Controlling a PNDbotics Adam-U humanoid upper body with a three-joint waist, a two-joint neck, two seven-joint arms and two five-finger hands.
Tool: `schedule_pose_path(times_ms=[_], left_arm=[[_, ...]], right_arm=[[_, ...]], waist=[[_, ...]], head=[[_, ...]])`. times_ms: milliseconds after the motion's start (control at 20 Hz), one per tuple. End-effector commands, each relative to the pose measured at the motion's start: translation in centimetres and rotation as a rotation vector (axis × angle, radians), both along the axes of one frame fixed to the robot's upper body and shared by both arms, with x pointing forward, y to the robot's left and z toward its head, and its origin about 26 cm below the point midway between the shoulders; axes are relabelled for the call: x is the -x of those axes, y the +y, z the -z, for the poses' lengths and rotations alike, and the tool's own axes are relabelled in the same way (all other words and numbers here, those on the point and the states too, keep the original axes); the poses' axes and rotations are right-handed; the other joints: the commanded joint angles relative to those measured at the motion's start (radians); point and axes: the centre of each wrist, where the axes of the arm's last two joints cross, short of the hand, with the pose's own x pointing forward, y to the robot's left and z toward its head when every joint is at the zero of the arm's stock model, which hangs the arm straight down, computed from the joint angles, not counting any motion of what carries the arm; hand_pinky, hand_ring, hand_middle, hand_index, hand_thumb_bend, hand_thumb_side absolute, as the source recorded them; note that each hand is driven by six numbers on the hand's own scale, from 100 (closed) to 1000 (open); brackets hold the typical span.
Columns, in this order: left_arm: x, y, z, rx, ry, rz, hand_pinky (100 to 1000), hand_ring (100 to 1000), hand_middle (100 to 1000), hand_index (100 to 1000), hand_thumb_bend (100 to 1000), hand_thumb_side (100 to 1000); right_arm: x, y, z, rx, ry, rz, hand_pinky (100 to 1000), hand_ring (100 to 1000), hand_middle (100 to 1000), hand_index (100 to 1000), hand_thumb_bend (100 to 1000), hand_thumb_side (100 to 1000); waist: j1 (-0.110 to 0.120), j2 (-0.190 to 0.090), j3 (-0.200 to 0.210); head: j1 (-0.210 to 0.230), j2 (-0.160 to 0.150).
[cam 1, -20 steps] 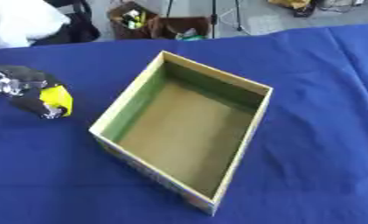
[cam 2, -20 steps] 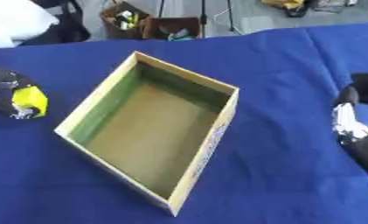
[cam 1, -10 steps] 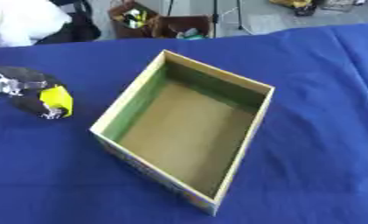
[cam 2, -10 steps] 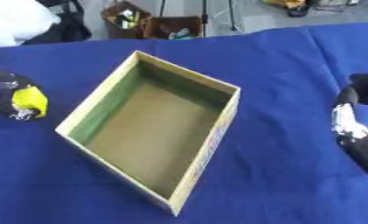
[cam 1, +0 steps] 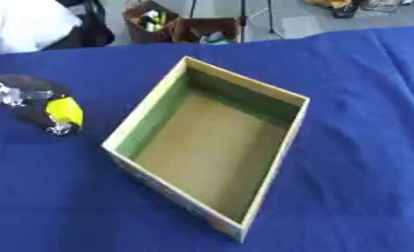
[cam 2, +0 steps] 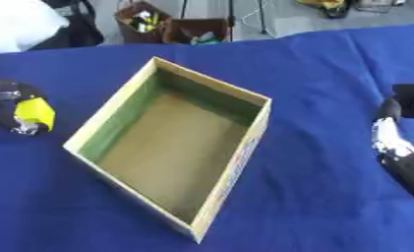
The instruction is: Pick up objects on the table and place them in the box.
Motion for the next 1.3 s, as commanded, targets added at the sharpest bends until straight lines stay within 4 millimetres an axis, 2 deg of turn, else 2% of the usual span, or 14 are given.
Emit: schedule_pose_path(times_ms=[50, 300, 700, 850, 950, 1000, 1050, 1200, 1300], left_arm=[[0.9, 1.3, -2.3, -0.045, -0.062, -0.044, 714, 855, 1000, 1000, 609, 777], [1.2, 1.7, -2.6, -0.067, -0.069, -0.054, 701, 833, 1000, 1000, 481, 712], [0.9, 1.5, -2.1, -0.038, -0.055, -0.023, 669, 798, 985, 1000, 438, 705], [0.8, 1.2, -2.0, -0.028, -0.082, 0.001, 579, 698, 778, 983, 337, 656], [0.8, 1.1, -2.0, -0.019, -0.117, 0.017, 558, 678, 747, 949, 328, 661], [0.7, 1.0, -2.0, -0.015, -0.138, 0.027, 516, 645, 698, 893, 317, 658], [0.7, 0.9, -2.0, -0.01, -0.16, 0.037, 491, 629, 678, 885, 331, 670], [0.6, 0.7, -1.8, -0.006, -0.216, 0.058, 428, 573, 589, 805, 309, 641], [0.6, 0.7, -1.8, -0.016, -0.245, 0.062, 355, 512, 516, 717, 297, 618]], right_arm=[[0.2, -0.1, -0.6, 0.023, -0.019, 0.001, 707, 658, 599, 735, 100, 444], [0.3, -0.2, -0.5, 0.023, -0.016, 0.004, 708, 656, 598, 734, 100, 443], [0.3, -0.1, -0.4, 0.012, -0.014, 0.003, 709, 655, 597, 734, 100, 441], [0.3, -0.1, -0.4, 0.009, -0.013, 0.002, 710, 655, 596, 734, 100, 442], [0.3, -0.1, -0.4, 0.008, -0.012, 0.002, 710, 655, 596, 734, 100, 442], [0.3, -0.1, -0.3, 0.007, -0.01, 0.003, 711, 656, 597, 734, 100, 441], [0.3, -0.1, -0.3, 0.006, -0.008, 0.002, 712, 656, 597, 734, 100, 441], [0.3, -0.1, -0.3, 0.007, -0.006, -0.001, 712, 656, 597, 735, 100, 442], [0.3, -0.1, -0.3, 0.006, -0.007, -0.001, 713, 657, 598, 735, 100, 442]], waist=[[0.0, -0.021, 0.002], [0.002, -0.021, 0.005], [0.003, -0.018, 0.003], [0.002, -0.015, 0.0], [0.001, -0.013, 0.0], [0.001, -0.012, 0.0], [0.002, -0.011, 0.0], [0.003, -0.008, 0.0], [0.003, -0.008, -0.001]], head=[[0.0, -0.007], [-0.004, -0.004], [-0.004, -0.009], [-0.004, -0.01], [-0.004, -0.009], [-0.004, -0.008], [-0.004, -0.008], [-0.004, -0.009], [-0.005, -0.008]])
